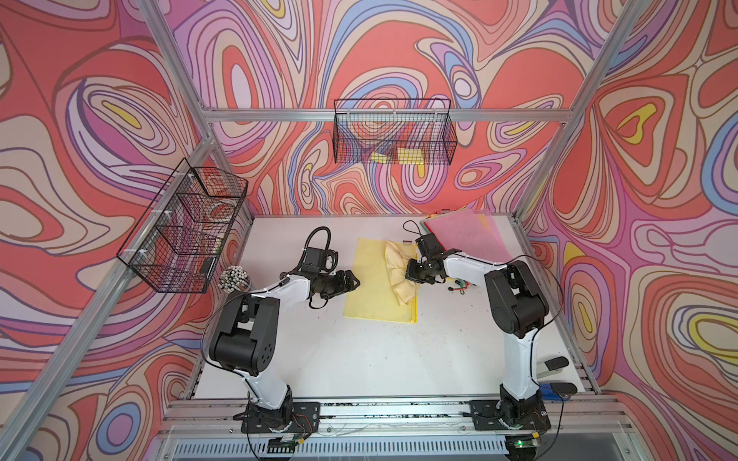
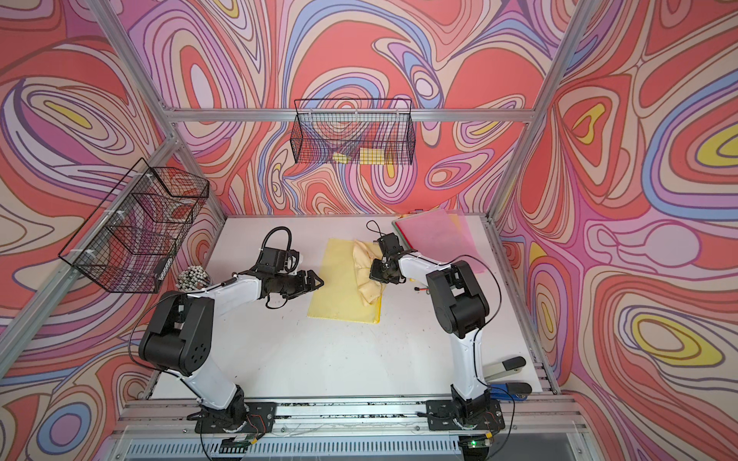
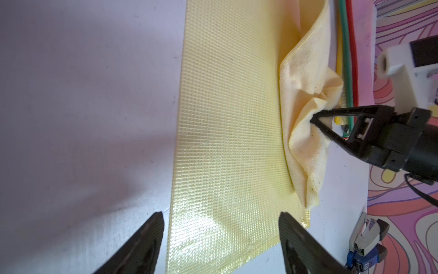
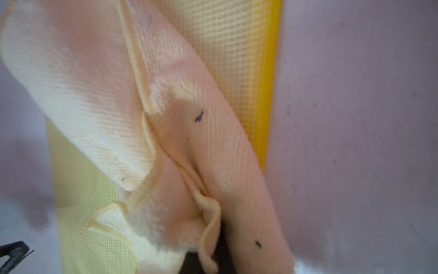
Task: Wipe the document bag
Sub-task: Wipe the dirt from the document bag.
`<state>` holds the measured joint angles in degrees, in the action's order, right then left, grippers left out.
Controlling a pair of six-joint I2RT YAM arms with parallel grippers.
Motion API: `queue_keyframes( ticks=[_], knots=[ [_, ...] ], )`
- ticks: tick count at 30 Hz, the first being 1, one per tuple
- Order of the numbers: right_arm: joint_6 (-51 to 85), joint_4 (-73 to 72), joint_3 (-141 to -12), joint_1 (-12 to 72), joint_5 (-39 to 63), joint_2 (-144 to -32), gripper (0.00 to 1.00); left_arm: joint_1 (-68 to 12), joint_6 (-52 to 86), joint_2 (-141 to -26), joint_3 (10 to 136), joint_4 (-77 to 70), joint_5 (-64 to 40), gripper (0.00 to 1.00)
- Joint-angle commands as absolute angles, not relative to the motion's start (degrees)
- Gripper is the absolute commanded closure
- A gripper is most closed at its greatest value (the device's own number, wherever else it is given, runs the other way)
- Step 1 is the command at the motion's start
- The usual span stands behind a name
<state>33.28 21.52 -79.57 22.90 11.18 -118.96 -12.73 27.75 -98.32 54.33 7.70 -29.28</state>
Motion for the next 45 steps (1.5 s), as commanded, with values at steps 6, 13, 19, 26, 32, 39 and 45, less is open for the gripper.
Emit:
queue_keyframes(
  ticks=[6,13,19,26,32,39,45],
  knots=[
    [34.2,24.8,-75.4,23.3,12.5,-122.1,1.00,-12.4,24.3,-101.8,55.9,13.0,-28.3,0.27],
    [34.7,23.9,-74.7,23.3,13.5,-122.2,1.00,-12.4,25.4,-104.7,54.2,8.9,-35.9,0.33],
    [34.4,24.3,-74.6,23.3,13.3,-122.1,1.00,-12.5,26.6,-105.6,52.3,5.7,-39.3,0.34],
    [34.9,23.5,-74.7,23.3,14.7,-122.7,1.00,-12.8,31.6,-105.3,49.7,-3.1,-45.7,0.34],
    [34.7,23.6,-74.6,23.3,14.9,-122.6,1.00,-13.6,36.7,-105.6,47.5,-14.6,-51.0,0.34],
    [34.8,23.4,-74.6,23.3,15.4,-122.6,1.00,-14.9,41.5,-107.4,47.2,-23.7,-53.4,0.34],
    [34.5,23.6,-74.4,23.3,15.5,-122.3,1.00,-14.9,43.3,-106.4,46.8,-25.4,-52.6,0.37]
  ],
)
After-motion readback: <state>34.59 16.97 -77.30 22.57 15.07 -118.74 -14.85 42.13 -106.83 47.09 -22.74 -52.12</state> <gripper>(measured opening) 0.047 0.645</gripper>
